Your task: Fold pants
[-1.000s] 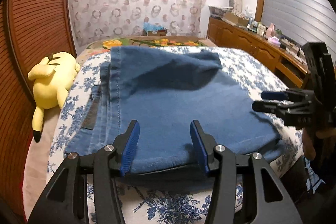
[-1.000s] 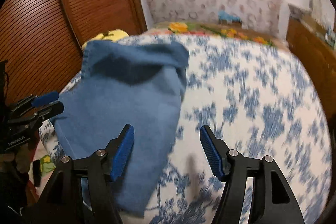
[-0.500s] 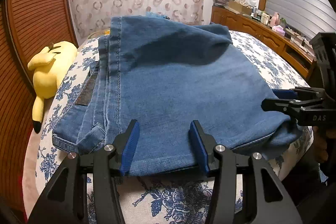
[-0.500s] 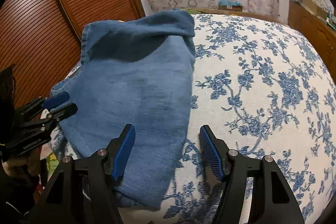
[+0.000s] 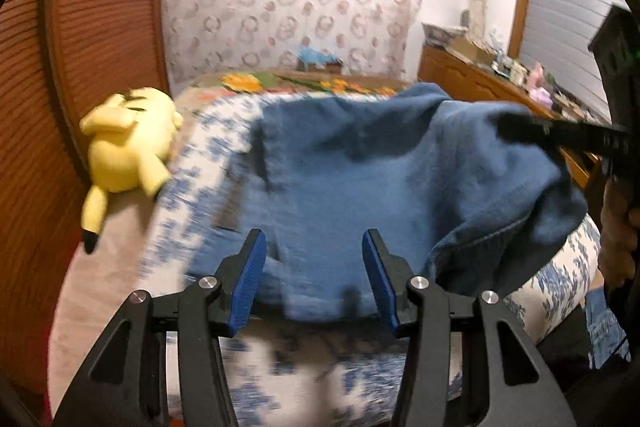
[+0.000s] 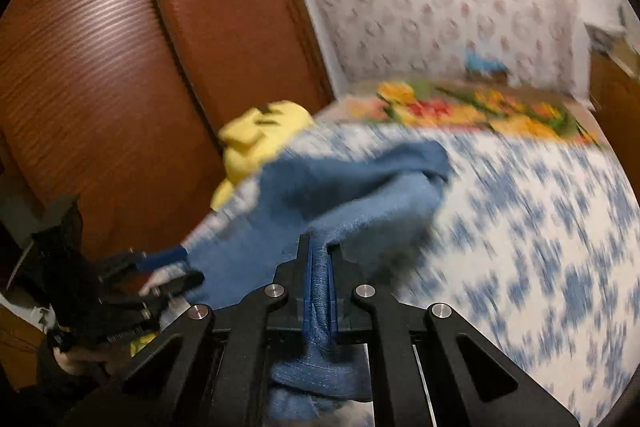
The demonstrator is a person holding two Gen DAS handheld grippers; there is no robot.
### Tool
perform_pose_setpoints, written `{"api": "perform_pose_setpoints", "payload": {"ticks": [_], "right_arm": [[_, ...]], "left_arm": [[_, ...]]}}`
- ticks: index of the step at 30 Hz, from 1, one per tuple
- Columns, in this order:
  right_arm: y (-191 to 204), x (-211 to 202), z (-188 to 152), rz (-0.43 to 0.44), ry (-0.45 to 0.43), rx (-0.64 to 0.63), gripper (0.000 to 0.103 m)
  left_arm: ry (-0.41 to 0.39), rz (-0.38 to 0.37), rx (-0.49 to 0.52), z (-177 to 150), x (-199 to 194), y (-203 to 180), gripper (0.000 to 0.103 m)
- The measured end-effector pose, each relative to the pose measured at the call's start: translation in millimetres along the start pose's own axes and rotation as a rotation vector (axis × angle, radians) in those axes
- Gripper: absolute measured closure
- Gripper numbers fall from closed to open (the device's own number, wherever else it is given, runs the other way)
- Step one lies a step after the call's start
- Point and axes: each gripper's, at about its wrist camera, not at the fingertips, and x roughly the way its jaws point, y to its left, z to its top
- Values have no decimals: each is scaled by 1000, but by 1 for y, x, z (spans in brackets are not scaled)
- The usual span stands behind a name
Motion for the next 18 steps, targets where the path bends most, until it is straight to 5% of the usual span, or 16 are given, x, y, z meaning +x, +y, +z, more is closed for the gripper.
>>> {"api": "perform_pose_setpoints", "payload": {"ticks": [7,15,18], "right_arm": [[56,57,35,155,0,-105,97],[102,141,0,334,217,-159,97],[94,156,-8,322,263,-157,97]], "left_arm": [[-51,88,-66,6,-37,52,52],[-67,175,-146,-4,-56,97,52],[-59,192,-160,-7,-53,104,52]]}}
